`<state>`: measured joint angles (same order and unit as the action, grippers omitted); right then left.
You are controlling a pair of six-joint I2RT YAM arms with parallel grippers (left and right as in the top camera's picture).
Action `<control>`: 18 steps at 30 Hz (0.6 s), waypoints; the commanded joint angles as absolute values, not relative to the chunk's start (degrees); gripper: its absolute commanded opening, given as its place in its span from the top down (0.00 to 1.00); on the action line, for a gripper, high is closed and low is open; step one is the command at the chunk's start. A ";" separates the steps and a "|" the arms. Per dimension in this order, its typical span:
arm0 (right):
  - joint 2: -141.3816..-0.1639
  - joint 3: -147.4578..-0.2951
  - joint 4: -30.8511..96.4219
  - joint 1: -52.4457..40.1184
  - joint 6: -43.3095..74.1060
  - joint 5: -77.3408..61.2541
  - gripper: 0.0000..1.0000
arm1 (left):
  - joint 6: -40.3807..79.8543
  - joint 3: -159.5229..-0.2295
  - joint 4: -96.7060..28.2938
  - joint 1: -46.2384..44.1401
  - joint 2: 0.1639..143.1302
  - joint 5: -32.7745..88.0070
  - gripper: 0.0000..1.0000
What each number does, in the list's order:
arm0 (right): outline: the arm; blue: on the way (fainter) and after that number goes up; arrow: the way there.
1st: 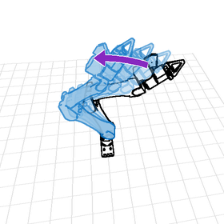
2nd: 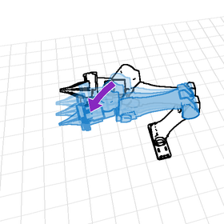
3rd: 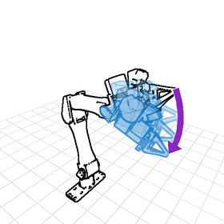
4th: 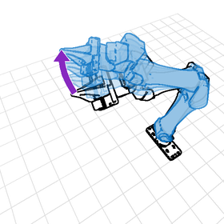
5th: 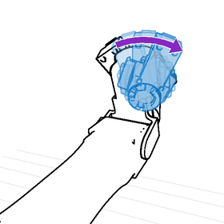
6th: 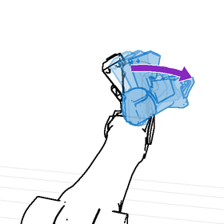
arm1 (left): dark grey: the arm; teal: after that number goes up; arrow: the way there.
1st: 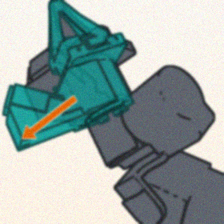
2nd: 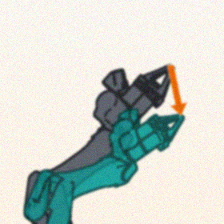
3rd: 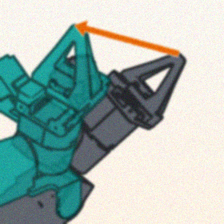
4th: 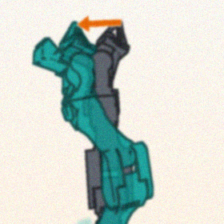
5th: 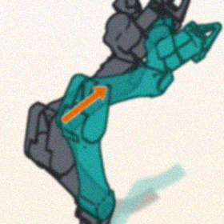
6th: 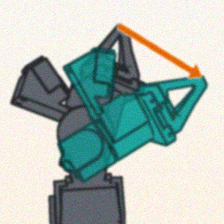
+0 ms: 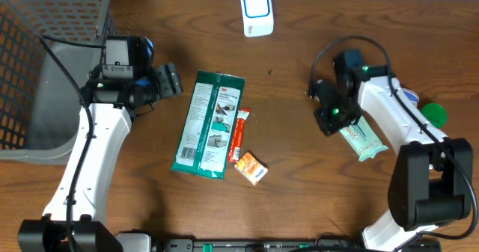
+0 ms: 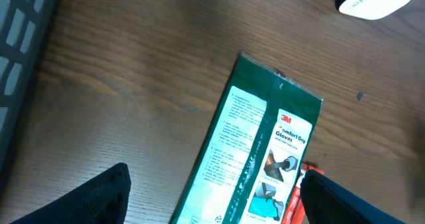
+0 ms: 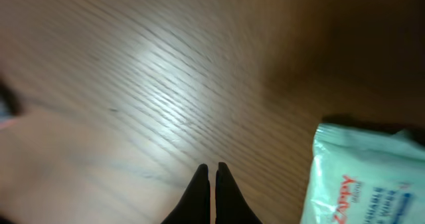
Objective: Scan the item barcode
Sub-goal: 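Lower the wipes pouch with the right gripper and release it at right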
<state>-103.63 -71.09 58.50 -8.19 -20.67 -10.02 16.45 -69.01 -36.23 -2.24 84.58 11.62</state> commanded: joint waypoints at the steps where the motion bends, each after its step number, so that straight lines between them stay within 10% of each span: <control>1: -103.42 -64.93 54.98 -8.51 -16.29 -1.21 0.98 | 16.10 -70.30 -36.42 -1.93 84.23 10.87 0.17; 18: -103.39 -57.32 43.68 -7.05 -16.34 21.61 0.99 | 16.10 -70.30 -36.45 -1.93 84.23 10.87 0.17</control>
<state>-103.13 -57.74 44.01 -7.31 -17.10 14.79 16.45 -69.01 -36.23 -2.24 84.58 11.62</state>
